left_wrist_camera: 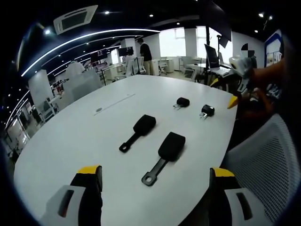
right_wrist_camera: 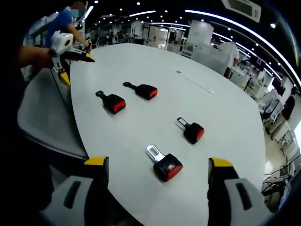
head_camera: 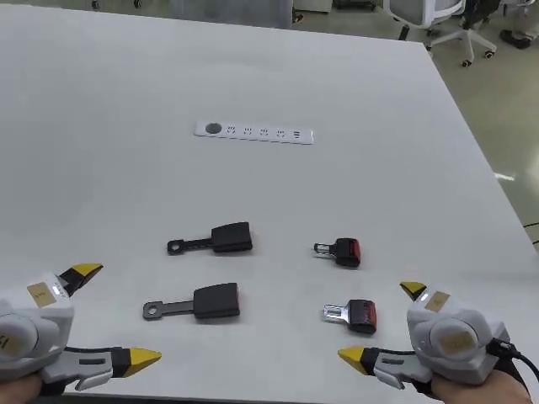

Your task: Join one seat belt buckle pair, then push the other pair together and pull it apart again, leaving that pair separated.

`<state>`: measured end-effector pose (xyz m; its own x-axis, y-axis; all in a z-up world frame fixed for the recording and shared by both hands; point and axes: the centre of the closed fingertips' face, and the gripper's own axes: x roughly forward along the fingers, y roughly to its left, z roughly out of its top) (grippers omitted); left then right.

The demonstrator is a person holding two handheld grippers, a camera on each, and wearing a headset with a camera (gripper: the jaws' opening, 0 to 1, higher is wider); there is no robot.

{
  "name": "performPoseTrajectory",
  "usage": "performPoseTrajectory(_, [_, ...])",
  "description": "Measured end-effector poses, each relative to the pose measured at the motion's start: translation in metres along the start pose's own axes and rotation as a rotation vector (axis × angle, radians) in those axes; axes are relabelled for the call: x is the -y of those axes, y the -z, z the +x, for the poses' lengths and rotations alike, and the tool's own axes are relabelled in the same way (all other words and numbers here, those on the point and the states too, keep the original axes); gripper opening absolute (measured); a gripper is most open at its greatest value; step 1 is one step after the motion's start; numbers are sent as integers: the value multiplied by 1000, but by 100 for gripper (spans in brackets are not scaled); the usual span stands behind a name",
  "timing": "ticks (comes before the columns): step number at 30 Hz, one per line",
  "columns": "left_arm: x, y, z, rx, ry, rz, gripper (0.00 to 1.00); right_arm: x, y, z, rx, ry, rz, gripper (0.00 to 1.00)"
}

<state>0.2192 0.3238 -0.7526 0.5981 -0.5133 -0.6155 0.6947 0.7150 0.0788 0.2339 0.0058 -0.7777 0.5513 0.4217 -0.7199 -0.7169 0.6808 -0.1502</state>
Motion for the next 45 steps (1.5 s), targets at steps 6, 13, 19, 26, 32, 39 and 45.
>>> performPoseTrajectory(6, [3, -10, 7, 28, 18, -9, 88, 6, -3, 0, 6, -5, -3, 86])
performPoseTrajectory(13, [5, -11, 23, -1, 47, 25, 86, 13, -5, 2, 3, -9, -35, 83])
performPoseTrajectory(19, [11, -15, 36, -9, 72, 58, 74, 12, 2, 9, -9, -39, -35, 74])
performPoseTrajectory(26, [27, -10, 69, -48, 141, 142, 71, 3, 6, 25, -19, -70, -57, 68])
performPoseTrajectory(32, [32, -11, 89, -73, 181, 177, 67, 1, 10, 34, -41, -105, -95, 59])
performPoseTrajectory(39, [27, -6, 106, -120, 216, 225, 56, 2, 19, 43, -83, -146, -162, 52])
performPoseTrajectory(45, [24, 0, 115, -148, 235, 234, 53, 1, 23, 54, -104, -161, -196, 49])
